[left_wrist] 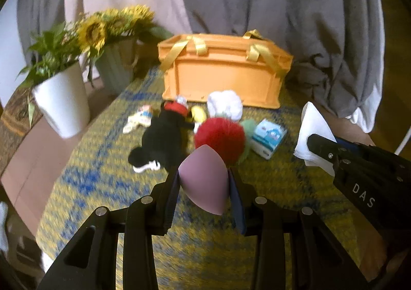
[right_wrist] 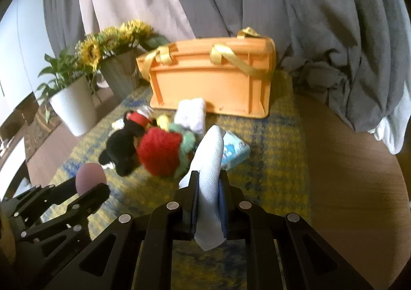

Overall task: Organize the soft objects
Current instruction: 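Lift the pink sponge and white tissue and carry both over the orange crate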

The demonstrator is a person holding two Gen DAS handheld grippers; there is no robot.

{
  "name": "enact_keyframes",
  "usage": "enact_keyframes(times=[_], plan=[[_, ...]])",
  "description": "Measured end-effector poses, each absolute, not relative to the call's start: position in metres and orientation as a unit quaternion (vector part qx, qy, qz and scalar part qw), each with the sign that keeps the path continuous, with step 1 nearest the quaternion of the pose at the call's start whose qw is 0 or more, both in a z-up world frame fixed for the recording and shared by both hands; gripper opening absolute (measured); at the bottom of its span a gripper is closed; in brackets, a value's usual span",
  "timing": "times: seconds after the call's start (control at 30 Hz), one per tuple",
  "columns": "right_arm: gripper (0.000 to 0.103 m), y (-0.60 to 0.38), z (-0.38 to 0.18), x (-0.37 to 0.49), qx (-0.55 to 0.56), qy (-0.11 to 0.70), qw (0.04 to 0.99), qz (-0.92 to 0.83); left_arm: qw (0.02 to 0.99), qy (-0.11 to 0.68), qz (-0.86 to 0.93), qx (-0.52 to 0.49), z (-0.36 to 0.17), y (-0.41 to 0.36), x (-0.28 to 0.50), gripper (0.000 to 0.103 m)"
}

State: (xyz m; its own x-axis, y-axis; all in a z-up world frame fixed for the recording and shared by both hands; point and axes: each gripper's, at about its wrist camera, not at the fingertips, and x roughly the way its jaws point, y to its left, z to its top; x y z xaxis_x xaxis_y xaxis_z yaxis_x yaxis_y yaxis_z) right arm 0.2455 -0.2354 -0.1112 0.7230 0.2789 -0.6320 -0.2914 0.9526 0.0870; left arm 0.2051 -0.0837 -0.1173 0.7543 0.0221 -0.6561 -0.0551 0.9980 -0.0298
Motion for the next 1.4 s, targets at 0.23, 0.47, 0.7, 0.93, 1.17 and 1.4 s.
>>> enact_keyframes(times=[0.23, 0.47, 0.7, 0.93, 1.17, 1.4], plan=[[0.015, -0.213, -0.081, 0.234, 0.003, 0.309, 0.944, 0.116, 0.95, 0.311, -0.025, 0.007, -0.088, -0.062, 0.209, 0.037], [0.015, -0.191, -0.056, 0.229, 0.019, 0.281, 0.956, 0.085, 0.959, 0.277, -0.061, 0.014, -0.062, -0.039, 0.216, 0.037], [0.015, -0.171, -0.032, 0.231, 0.031, 0.249, 0.966, 0.065, 0.966, 0.242, -0.085, 0.027, -0.038, -0.021, 0.229, 0.037], [0.015, -0.159, -0.014, 0.238, 0.037, 0.218, 0.974, 0.047, 0.971, 0.212, -0.101, 0.036, -0.02, -0.008, 0.246, 0.037], [0.015, -0.151, -0.001, 0.255, 0.044, 0.193, 0.979, 0.039, 0.976, 0.186, -0.106, 0.038, -0.003, -0.003, 0.266, 0.037], [0.015, -0.148, 0.014, 0.278, 0.04, 0.167, 0.984, 0.039, 0.982, 0.148, -0.103, 0.05, 0.017, -0.004, 0.288, 0.037]])
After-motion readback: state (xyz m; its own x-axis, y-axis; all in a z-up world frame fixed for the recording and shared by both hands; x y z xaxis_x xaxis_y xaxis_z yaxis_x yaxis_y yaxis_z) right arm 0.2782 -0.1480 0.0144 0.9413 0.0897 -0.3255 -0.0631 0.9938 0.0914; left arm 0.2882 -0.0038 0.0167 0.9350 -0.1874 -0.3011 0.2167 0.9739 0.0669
